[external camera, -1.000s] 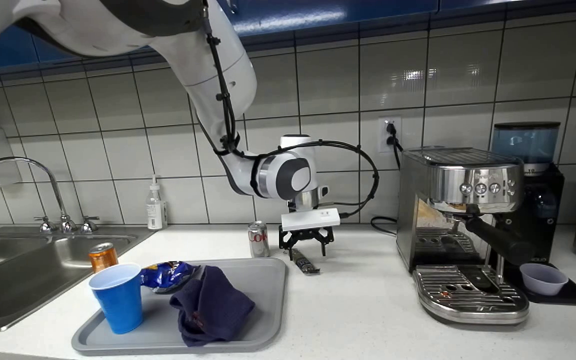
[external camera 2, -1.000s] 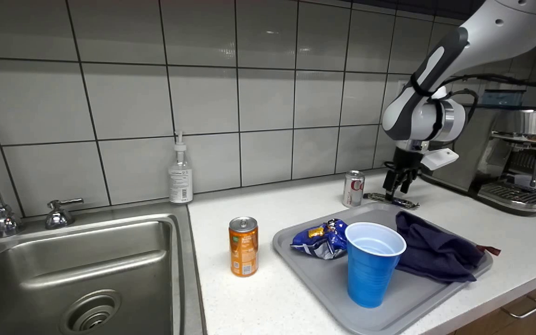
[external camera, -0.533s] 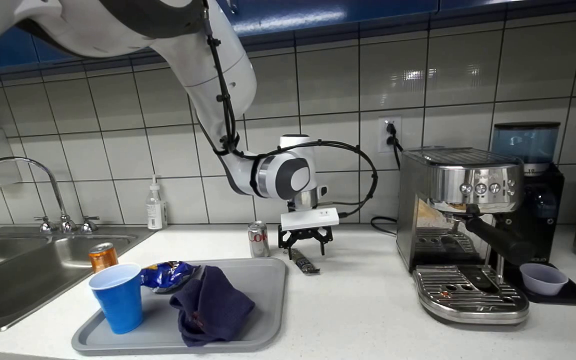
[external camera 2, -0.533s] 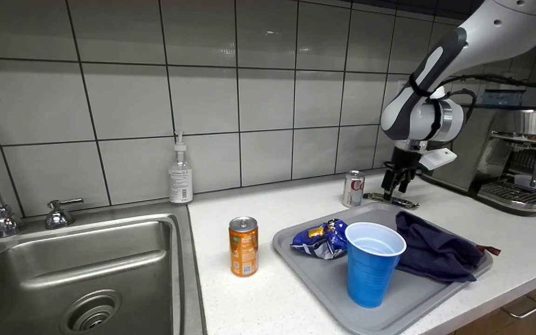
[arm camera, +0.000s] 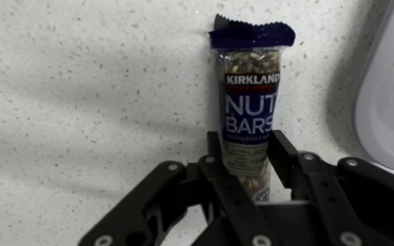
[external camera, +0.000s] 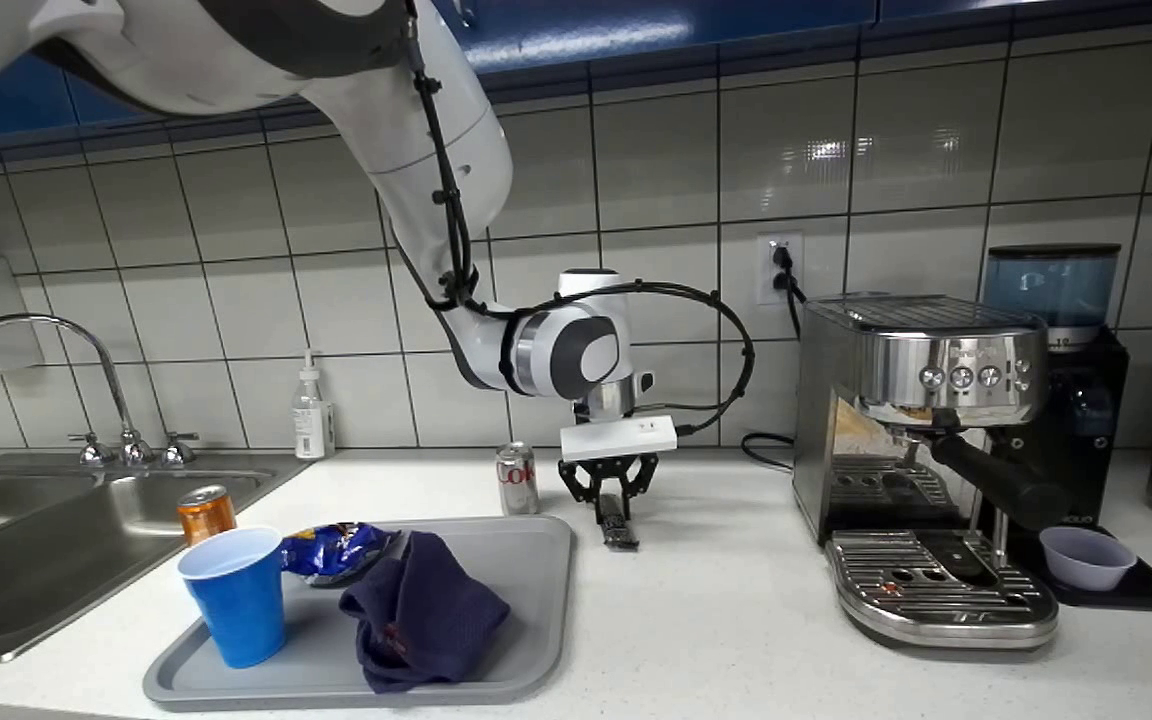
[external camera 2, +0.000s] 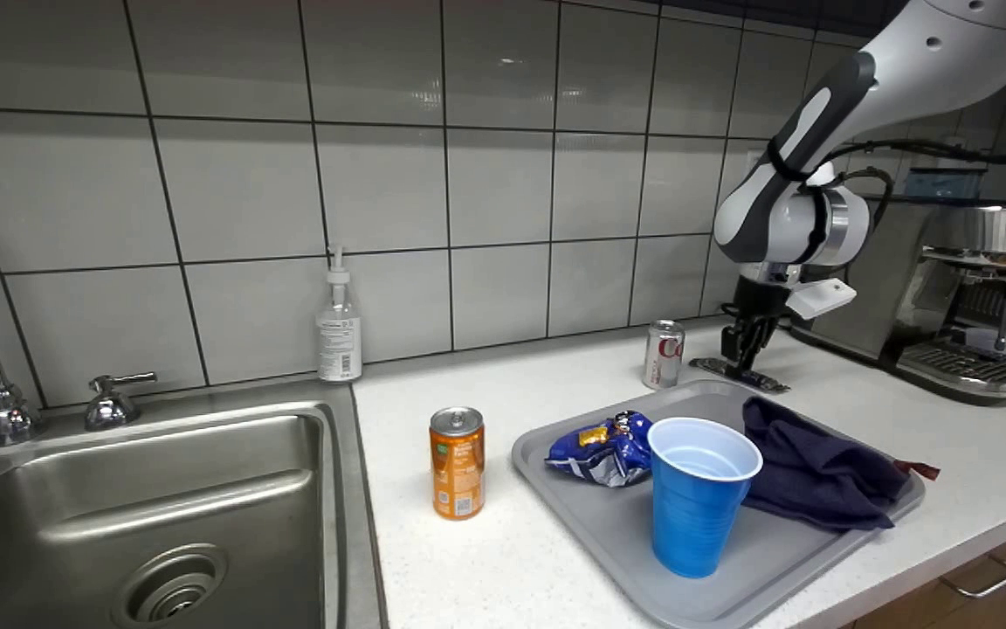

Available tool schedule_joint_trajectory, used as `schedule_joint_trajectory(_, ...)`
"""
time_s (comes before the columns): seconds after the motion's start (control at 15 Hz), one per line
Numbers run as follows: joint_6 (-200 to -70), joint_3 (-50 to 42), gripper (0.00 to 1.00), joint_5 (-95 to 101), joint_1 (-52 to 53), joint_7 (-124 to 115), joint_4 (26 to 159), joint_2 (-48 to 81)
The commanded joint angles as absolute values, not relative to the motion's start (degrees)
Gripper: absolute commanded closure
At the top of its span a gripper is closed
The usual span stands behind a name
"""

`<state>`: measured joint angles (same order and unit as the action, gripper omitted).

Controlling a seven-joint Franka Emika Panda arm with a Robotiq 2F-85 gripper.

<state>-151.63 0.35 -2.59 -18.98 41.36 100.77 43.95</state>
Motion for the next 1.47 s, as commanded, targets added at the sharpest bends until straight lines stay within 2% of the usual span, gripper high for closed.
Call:
schedule_joint_trajectory(0.0,-150.5,1.3,0.88,-1.3,-20.2,41.3,99.3,44.4)
schedule_joint_trajectory(0.07,-150.5,1.3,0.97,-1.3,-20.2,41.2,99.3,44.4)
schedule_joint_trajectory(0.2,-150.6,1.3,0.93,-1.5,-20.2,40.9,99.2,44.4)
schedule_joint_trajectory(0.87,-150.4,2.5,0.93,-3.5,-23.1,41.1,101.6,41.2)
schedule_joint_trajectory(1.4,-151.5,4.8,0.93,-4.8,-25.7,43.6,109.4,34.0)
